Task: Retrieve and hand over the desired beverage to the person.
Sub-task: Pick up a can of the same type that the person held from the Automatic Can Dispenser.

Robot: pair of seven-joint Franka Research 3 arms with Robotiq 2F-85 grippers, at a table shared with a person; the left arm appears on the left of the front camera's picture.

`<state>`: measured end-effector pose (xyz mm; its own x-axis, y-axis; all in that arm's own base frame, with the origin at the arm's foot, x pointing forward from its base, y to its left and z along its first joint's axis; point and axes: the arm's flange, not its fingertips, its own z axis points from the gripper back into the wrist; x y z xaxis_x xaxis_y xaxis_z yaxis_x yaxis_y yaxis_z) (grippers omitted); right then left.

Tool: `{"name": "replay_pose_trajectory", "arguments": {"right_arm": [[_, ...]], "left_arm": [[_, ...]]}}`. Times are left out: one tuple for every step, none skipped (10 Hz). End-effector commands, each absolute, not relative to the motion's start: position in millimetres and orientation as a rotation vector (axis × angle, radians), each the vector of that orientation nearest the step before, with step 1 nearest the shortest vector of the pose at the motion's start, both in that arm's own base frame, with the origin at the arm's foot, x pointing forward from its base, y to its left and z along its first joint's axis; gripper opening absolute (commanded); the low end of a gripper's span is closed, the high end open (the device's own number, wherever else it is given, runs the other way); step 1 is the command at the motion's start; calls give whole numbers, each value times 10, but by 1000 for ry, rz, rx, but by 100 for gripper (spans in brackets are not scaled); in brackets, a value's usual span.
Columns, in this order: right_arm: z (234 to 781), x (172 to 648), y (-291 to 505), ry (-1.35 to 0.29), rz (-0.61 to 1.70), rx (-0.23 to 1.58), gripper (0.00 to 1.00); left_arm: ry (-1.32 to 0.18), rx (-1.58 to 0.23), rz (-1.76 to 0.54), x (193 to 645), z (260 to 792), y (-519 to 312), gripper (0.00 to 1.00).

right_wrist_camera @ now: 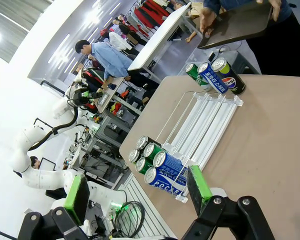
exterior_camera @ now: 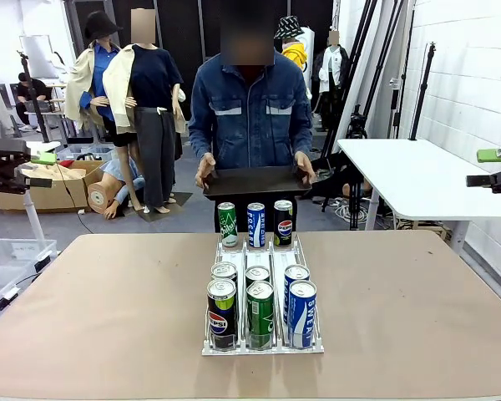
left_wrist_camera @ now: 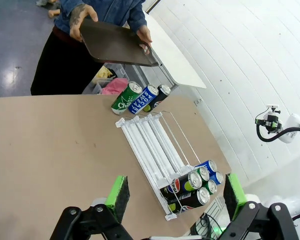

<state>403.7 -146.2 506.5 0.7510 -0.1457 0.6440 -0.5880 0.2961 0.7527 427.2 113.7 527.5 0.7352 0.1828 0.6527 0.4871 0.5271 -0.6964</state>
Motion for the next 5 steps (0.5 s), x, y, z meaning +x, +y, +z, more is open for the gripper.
{"name": "replay_pose_trajectory", "arguments": {"right_arm": [[5065, 4033, -1464, -703, 332, 1273, 100], [5065, 4033, -1464, -703, 332, 1273, 100], [5065, 4033, -1464, -703, 332, 1273, 100], [5065, 4033, -1464, -703, 332, 1273, 100], [5065, 4033, -1464, -703, 332, 1273, 100]], "left_arm": [[-678, -1034, -204, 4302, 5301, 1152, 100], [-647, -1042, -205, 4312, 5281, 1157, 100], [-627, -1042, -210, 4315, 5266, 1158, 100], [-620, -1044, -211, 4326, 5260, 1155, 100], [-601, -1063, -219, 4323, 5254, 1154, 100]]}}
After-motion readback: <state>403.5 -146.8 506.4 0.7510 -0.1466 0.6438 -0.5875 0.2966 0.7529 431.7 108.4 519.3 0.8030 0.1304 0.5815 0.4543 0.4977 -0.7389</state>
